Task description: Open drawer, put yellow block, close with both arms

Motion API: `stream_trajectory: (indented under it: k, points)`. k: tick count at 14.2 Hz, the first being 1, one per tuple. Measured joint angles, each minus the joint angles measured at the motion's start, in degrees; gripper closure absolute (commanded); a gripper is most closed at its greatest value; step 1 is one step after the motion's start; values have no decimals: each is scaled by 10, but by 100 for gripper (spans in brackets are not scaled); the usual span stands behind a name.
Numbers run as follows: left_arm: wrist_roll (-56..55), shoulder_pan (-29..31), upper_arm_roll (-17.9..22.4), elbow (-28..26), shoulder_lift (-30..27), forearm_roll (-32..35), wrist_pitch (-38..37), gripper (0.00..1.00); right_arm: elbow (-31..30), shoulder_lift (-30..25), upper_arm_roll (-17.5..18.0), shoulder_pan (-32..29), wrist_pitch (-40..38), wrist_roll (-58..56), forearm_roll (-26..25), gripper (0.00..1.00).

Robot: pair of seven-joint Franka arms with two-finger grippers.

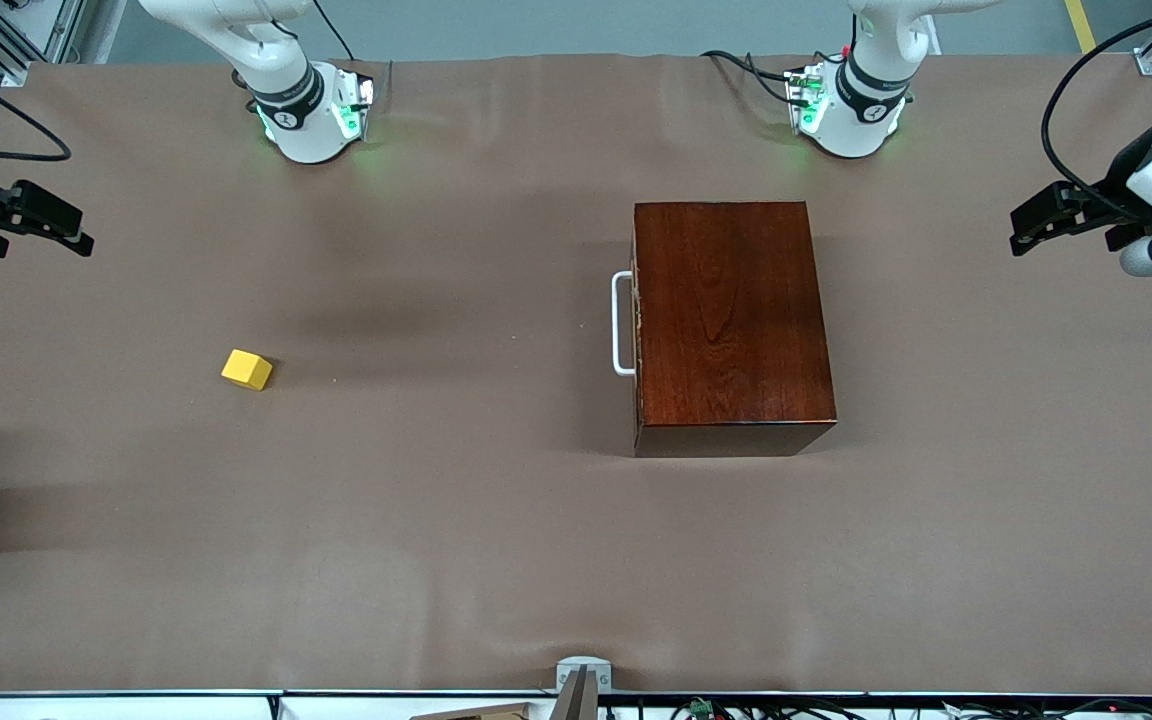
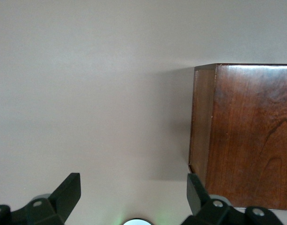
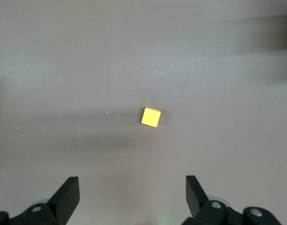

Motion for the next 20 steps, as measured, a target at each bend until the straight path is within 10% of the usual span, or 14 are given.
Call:
stream_trajectory:
  k: [6, 12, 20]
  points:
    - [-38, -56, -90, 14, 14, 29, -1, 0, 0, 0, 0, 0, 0, 0, 0, 0]
    - [-226, -251, -92, 113, 167, 61, 49, 0, 1, 0, 0, 0, 0, 0, 0, 0]
    - [-413, -577, 123, 181, 382, 99, 153, 0, 1, 0, 1, 0, 0, 0, 0, 0]
